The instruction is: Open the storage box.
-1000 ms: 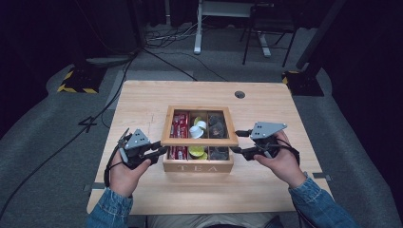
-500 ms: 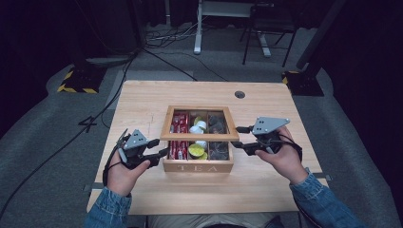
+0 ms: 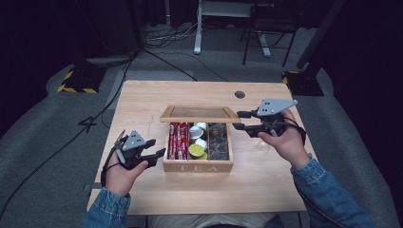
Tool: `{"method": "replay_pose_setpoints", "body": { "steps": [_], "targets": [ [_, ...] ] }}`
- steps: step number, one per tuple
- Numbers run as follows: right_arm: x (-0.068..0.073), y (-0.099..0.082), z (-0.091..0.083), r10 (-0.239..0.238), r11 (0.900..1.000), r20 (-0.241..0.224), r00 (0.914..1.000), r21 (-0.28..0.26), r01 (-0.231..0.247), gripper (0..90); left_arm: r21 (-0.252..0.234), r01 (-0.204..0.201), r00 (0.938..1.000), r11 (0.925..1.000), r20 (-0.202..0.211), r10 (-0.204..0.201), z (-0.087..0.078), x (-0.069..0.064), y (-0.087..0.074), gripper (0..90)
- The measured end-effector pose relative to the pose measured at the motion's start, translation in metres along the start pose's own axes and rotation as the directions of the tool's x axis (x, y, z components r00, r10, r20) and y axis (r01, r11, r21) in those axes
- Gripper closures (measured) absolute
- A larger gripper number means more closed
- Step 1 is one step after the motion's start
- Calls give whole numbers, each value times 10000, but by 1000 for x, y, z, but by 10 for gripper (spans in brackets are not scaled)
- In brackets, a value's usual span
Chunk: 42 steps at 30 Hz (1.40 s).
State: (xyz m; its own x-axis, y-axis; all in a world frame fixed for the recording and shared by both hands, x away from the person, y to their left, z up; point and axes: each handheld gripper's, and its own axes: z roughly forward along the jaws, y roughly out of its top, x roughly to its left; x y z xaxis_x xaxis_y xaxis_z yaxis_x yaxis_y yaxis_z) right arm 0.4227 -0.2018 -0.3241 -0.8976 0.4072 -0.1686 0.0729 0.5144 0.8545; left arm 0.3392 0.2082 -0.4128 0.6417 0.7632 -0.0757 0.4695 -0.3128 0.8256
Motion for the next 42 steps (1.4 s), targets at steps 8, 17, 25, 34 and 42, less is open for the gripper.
{"method": "replay_pose_setpoints", "body": {
  "steps": [8, 17, 25, 34, 42],
  "targets": [
    [-25, 12, 4, 385, 9985, 87, 9992, -404, -382, 584, 153, -64, 10000, 9999, -40, 64, 6, 6, -3, 466],
    [-52, 20, 10, 1011, 9893, 224, 9946, -1077, -982, 620, 212, -55, 9999, 9998, -146, 58, 7, 12, -4, 455],
    [-66, 30, 25, 1026, 9874, 417, 9938, -1249, -967, 636, 255, -14, 9998, 9997, -180, 19, 8, 13, -6, 453],
    [-86, 36, 33, 1317, 9812, 860, 9876, -1531, -1175, 660, 237, 43, 9996, 9997, -264, -36, 4, 14, -9, 453],
    [-107, 53, 46, 1576, 9839, 1499, 9761, -1086, -1421, 670, 274, 50, 9995, 9996, -315, -41, 5, 15, -9, 441]
  ]
}}
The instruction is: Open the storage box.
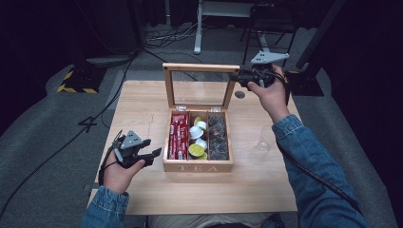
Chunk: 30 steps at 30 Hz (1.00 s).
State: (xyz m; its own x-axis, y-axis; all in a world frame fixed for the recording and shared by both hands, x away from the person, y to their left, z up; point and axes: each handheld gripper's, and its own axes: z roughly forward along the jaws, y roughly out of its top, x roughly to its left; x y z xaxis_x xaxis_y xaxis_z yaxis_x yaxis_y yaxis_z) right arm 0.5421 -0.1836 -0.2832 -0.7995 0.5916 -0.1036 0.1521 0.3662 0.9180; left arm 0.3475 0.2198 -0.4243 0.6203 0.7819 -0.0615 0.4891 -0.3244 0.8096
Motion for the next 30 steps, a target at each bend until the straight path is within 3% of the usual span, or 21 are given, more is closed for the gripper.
{"method": "replay_pose_setpoints", "body": {
  "steps": [9, 13, 21, 30],
  "targets": [
    [-13, 4, 17, 272, 9996, 425, 9987, 107, -276, 624, 123, 173, 9998, 9998, 29, -173, 1, 3, -2, 427],
    [-18, 3, 29, 554, 9985, 543, 9970, -77, -550, 517, 146, 92, 10000, 9999, -11, -92, 1, 5, -2, 423],
    [-21, 0, 47, 554, 9984, 892, 9945, 22, -558, 383, 163, 225, 9997, 9996, 30, -225, 2, 6, -3, 420],
    [-23, -19, 62, 597, 9966, 920, 9940, 514, -646, 380, 165, 321, 9995, 9994, 54, -321, 2, 6, -4, 420]
  ]
}}
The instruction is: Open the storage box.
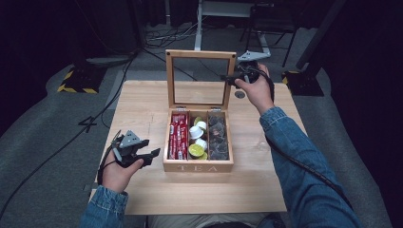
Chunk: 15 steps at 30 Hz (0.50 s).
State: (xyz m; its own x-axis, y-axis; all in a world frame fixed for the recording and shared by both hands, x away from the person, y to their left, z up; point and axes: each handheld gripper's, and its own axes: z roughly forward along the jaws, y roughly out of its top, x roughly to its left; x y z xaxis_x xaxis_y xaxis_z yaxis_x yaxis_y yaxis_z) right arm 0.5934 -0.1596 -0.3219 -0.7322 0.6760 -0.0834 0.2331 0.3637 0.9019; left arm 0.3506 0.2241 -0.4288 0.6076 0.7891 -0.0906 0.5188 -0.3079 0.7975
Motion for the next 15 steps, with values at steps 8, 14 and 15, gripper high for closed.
{"method": "replay_pose_setpoints", "body": {
  "steps": [8, 14, 15],
  "targets": [
    [-2, -15, 12, 166, 9990, -31, 9999, 407, -165, 378, 8, 23, 10000, 10000, -10, -23, 0, 1, -1, 420],
    [-7, -25, 19, 345, 9968, 0, 9994, 718, -345, 378, 26, 31, 10000, 10000, -22, -31, 0, 2, -1, 421],
    [-7, -26, 20, 381, 9964, 14, 9993, 759, -381, 378, 28, 25, 10000, 10000, -28, -25, 0, 2, -1, 421]
  ]
}}
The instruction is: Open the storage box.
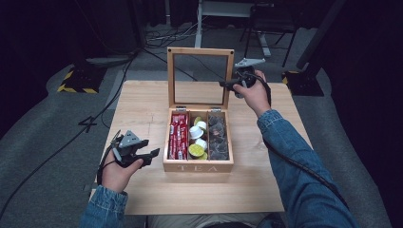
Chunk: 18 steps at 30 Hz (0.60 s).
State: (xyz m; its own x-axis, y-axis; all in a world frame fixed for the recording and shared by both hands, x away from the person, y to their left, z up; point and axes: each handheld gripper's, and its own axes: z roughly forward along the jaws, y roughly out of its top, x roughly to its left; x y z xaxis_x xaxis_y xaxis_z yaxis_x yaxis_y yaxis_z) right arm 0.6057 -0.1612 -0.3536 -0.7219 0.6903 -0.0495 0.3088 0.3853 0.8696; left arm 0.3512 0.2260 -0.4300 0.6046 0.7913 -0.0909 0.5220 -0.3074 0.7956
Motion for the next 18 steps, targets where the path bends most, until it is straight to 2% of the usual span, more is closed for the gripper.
{"method": "replay_pose_setpoints", "body": {
  "steps": [11, 18],
  "targets": [
    [-2, -2, 1, 51, 9998, -62, 10000, 206, -50, 386, 39, 10, 10000, 10000, 11, -10, 0, 1, 0, 418],
    [-5, 0, -11, 182, 9998, 143, 9997, 41, -183, 342, 102, 59, 10000, 9999, 74, -60, 1, 2, 2, 394]
  ]
}}
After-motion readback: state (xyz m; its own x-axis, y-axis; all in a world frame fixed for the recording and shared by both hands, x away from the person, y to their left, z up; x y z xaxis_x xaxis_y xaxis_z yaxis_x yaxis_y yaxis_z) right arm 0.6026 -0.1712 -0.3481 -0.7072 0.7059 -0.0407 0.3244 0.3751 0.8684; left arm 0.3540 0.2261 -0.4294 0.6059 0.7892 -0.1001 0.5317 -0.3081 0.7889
